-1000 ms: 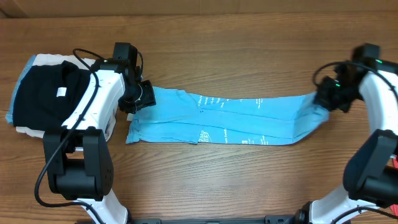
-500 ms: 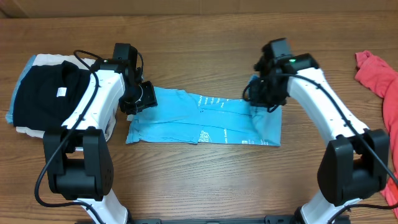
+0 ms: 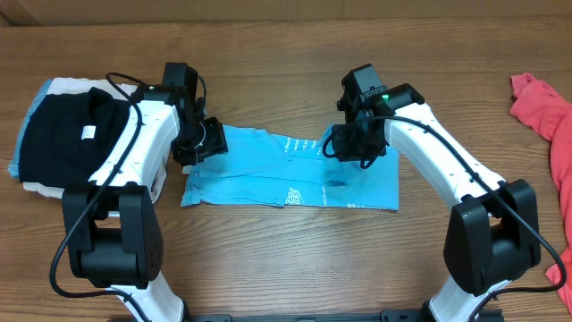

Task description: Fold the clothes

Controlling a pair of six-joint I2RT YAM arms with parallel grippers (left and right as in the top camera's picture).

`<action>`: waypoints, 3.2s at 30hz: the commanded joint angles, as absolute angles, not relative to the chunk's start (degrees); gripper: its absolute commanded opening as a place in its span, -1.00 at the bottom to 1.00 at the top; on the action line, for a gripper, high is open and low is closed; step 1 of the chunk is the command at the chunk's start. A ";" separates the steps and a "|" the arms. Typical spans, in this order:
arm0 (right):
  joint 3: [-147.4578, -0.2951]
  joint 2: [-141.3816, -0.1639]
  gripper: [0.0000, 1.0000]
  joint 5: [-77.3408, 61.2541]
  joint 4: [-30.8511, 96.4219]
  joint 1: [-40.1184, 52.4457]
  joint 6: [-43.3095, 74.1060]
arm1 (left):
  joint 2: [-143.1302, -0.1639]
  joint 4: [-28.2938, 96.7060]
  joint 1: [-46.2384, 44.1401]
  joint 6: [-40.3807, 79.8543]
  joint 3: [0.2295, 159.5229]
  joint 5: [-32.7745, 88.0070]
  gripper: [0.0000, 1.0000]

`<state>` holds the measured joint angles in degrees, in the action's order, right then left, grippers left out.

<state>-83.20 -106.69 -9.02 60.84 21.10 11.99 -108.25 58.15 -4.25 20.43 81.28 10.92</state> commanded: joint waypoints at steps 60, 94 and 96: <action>-72.03 -106.74 -0.34 -15.55 54.96 25.15 0.69 | -108.62 60.16 -4.12 17.19 82.39 11.20 0.32; -82.52 -101.25 -0.27 5.98 63.57 19.20 17.34 | -117.73 53.17 -2.42 8.36 78.76 4.91 0.46; -82.52 -101.25 -0.27 5.96 64.31 17.02 17.69 | -118.08 52.60 -2.48 7.62 78.74 6.46 0.38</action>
